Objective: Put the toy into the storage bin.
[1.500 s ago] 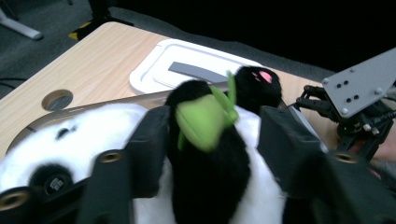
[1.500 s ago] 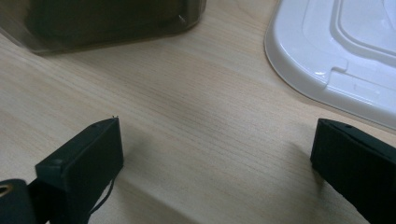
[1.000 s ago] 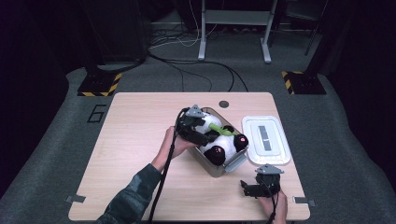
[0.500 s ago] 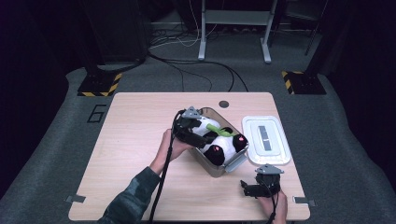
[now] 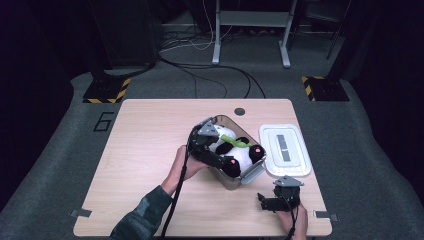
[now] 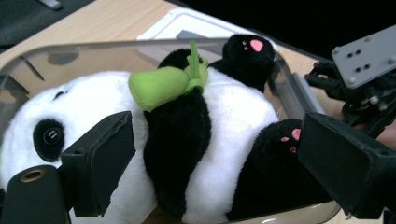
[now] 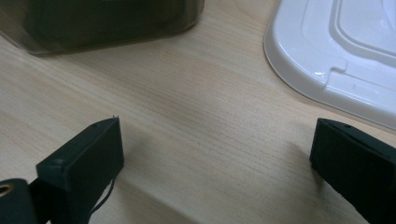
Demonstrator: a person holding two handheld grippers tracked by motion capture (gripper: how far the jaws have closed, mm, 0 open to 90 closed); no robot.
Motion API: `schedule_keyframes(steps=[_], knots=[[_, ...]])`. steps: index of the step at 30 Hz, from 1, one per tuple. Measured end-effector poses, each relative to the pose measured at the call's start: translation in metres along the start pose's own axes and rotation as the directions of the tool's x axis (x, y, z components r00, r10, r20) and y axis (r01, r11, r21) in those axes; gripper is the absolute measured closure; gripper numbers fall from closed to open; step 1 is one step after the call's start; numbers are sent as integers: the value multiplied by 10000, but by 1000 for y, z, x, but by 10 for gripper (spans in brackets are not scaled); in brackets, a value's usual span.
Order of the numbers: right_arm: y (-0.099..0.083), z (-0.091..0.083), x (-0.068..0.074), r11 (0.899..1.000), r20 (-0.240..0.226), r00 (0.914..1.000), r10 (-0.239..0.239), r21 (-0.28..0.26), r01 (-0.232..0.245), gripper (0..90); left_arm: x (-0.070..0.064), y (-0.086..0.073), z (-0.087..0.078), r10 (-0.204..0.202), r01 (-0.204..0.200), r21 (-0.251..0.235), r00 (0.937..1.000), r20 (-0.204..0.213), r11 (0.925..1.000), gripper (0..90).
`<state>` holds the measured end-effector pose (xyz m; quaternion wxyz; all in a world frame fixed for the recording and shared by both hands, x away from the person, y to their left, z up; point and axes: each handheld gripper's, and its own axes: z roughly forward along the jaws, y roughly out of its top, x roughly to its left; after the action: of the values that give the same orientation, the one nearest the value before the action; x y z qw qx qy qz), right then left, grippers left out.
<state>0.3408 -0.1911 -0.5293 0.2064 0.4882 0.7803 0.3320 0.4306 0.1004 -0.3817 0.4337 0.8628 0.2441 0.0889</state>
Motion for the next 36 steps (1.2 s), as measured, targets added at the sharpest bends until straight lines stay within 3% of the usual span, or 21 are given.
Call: schedule_keyframes(steps=[5, 11, 20, 23, 26, 31, 36], knots=[[0, 0, 0, 10000, 0, 10000, -4, -4, 4, 20, 0, -6, 6, -58, 59, 203, 10000, -33, 9998, 101], [0, 0, 0, 10000, 5, 10000, -3, -3, 3, 20, -4, -10, 12, 365, -330, 690, 9980, -510, 9971, 102], [0, 0, 0, 10000, -9, 10000, -29, 3, 29, 20, -3, 2, 8, 204, -198, 317, 9996, -178, 9993, 112], [0, 0, 0, 10000, -10, 10000, -23, 6, 23, 20, -6, 8, 12, 404, -396, 588, 9991, -116, 9975, 112], [0, 0, 0, 10000, -9, 10000, -26, 3, 26, 20, -12, 7, 22, 822, -769, 1168, 9958, -414, 9902, 112], [0, 0, 0, 10000, -11, 10000, -28, 0, 28, 21, -14, 3, 26, 774, -711, 1098, 9955, -540, 9914, 113], [0, 0, 0, 10000, -9, 10000, -24, -3, 24, 21, -12, -1, 32, 710, -629, 1351, 9959, -557, 9888, 113]])
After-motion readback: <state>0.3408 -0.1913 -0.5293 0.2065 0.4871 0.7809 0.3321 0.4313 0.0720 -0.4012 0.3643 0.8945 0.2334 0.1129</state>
